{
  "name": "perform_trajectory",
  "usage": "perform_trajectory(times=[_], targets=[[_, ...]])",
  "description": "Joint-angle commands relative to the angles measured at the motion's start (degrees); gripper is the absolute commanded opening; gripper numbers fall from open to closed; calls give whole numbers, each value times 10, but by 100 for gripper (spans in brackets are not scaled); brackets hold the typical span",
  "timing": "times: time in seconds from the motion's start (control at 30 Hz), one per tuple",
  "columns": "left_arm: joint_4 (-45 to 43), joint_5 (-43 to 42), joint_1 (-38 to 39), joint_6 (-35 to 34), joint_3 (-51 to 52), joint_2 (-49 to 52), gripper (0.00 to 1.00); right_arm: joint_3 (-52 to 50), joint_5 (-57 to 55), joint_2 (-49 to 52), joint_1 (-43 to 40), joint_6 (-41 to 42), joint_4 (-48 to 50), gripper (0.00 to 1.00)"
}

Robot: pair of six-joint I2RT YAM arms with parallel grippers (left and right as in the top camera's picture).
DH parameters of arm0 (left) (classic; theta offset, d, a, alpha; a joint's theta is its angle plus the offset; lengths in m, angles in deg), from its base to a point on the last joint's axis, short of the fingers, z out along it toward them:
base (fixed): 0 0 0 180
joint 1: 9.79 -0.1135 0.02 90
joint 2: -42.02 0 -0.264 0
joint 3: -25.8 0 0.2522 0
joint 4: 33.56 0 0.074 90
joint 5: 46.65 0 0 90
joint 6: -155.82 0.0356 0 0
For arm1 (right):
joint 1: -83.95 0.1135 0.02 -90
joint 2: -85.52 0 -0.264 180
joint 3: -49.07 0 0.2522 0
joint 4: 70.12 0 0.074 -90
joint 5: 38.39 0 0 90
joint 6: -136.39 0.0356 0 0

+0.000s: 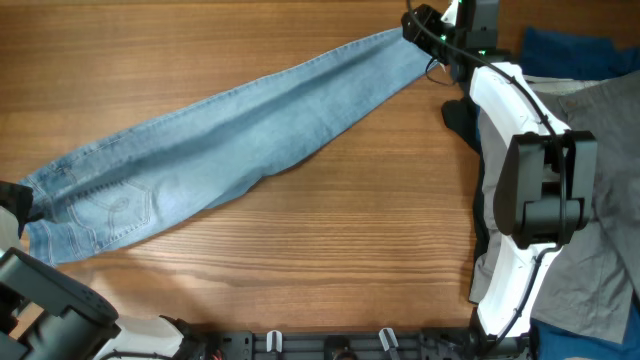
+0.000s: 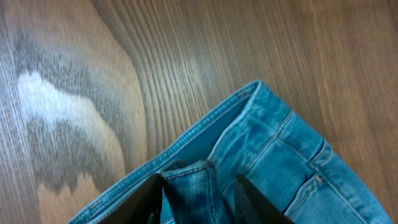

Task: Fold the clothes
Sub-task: 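Lift the lower leg and lay it over the upper leg, then grasp the stacked leg hems with the right gripper and fold toward the waist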

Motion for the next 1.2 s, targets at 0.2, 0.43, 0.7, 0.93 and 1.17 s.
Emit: perform_trajectory(times=[0.2, 0.43, 0.7, 0.93, 1.17], targets=[[46, 7, 0, 61, -11, 5, 82, 93, 11, -49, -3, -273, -429, 100], [71, -107, 0, 133, -47, -28, 95, 93, 99, -69, 2, -251, -422, 92], [203, -236, 22, 169, -32, -49, 4, 76, 94, -54, 19, -224, -395, 81], [79, -167, 63, 147, 132, 0, 10, 76, 94, -31, 21, -209, -395, 72], [17, 60, 23, 26, 151, 61, 8, 76, 46, -13, 26, -198, -392, 70]])
